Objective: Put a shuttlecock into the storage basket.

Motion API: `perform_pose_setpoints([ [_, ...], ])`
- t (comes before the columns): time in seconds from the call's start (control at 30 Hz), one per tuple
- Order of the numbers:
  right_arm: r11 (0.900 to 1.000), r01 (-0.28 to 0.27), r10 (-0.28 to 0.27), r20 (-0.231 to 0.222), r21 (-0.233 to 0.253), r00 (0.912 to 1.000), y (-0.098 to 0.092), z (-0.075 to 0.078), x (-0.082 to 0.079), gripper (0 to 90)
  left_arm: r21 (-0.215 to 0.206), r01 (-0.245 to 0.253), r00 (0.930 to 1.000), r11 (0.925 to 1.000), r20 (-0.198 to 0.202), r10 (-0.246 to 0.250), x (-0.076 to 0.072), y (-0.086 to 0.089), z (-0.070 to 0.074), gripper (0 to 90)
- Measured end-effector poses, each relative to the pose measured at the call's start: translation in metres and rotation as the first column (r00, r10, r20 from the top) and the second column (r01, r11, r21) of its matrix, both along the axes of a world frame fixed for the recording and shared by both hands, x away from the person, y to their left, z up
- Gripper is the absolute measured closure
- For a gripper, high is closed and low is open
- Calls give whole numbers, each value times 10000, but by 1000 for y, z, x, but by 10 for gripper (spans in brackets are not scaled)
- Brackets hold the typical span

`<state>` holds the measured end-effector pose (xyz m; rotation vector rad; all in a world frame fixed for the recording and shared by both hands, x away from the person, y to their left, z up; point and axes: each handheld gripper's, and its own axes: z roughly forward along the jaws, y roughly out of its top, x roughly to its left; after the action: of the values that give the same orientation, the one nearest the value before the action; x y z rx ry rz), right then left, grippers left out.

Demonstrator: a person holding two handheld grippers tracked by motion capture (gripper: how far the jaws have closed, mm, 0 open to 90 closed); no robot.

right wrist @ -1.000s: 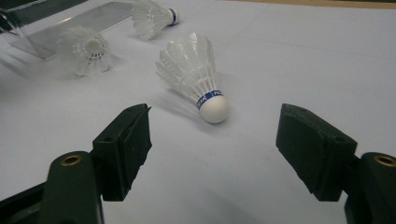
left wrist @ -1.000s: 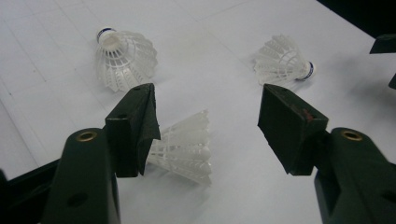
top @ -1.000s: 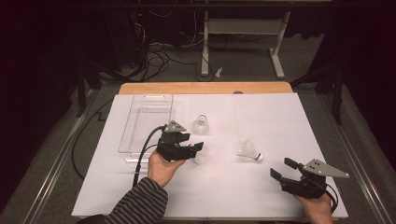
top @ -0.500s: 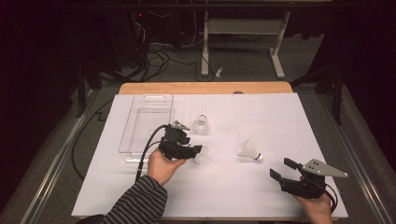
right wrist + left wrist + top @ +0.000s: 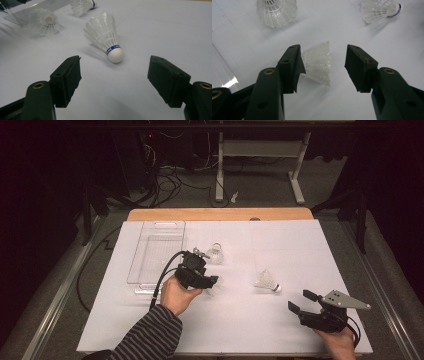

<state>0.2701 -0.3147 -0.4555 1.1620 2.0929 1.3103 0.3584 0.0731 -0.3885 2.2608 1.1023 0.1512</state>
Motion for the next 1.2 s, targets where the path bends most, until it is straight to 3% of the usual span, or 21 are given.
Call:
perform_pose_setpoints([
  [0.5,10000,-21,20,-77,-67,10000,1,-1,1,274,1085,342,9994,9935,-53,-338,1,-14,-5,522],
  [1.2,9999,-65,64,-140,-96,9999,1,-1,1,275,1551,403,9991,9871,-191,-378,8,-21,-14,630],
])
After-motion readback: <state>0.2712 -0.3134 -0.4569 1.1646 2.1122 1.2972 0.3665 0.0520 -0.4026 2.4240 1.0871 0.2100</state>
